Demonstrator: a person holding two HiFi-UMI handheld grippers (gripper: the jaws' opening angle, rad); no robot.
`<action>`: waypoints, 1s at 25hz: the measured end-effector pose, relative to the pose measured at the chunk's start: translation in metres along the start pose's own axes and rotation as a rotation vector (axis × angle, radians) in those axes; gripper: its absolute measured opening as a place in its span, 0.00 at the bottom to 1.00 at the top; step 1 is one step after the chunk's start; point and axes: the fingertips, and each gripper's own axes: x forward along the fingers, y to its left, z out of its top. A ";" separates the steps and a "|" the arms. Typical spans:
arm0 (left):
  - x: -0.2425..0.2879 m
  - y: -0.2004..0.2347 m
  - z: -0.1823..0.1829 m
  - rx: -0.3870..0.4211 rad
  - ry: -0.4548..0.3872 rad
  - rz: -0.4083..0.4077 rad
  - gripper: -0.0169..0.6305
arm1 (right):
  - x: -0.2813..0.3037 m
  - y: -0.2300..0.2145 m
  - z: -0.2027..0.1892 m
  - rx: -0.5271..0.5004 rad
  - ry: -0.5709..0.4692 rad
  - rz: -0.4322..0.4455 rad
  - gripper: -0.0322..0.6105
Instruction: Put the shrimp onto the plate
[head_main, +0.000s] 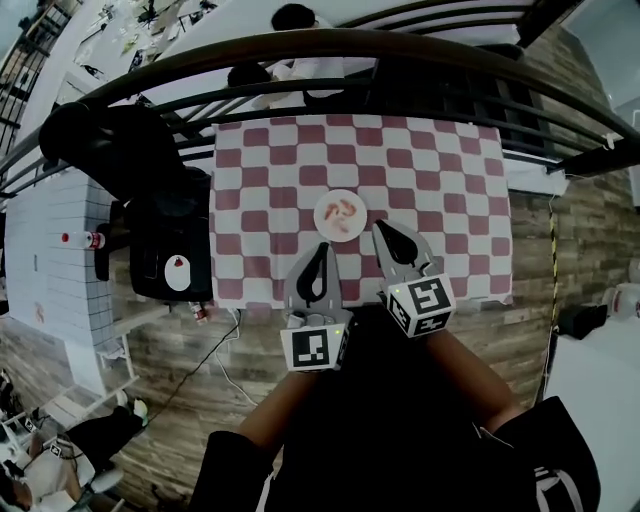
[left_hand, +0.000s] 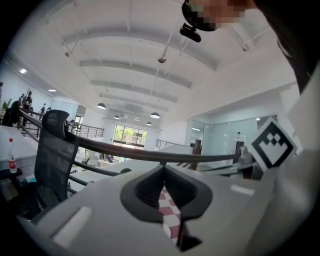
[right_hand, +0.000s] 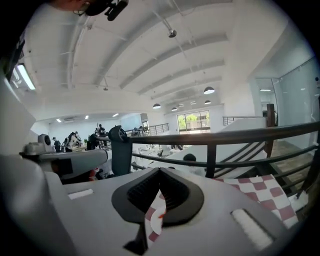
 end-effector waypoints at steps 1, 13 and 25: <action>0.002 -0.003 0.004 0.003 -0.002 -0.008 0.04 | -0.006 0.000 0.005 0.000 -0.015 -0.004 0.05; 0.015 -0.048 0.030 0.071 -0.061 -0.124 0.04 | -0.064 -0.018 0.046 -0.047 -0.185 -0.096 0.05; 0.020 -0.069 0.038 0.106 -0.088 -0.175 0.04 | -0.098 -0.029 0.059 -0.064 -0.294 -0.194 0.05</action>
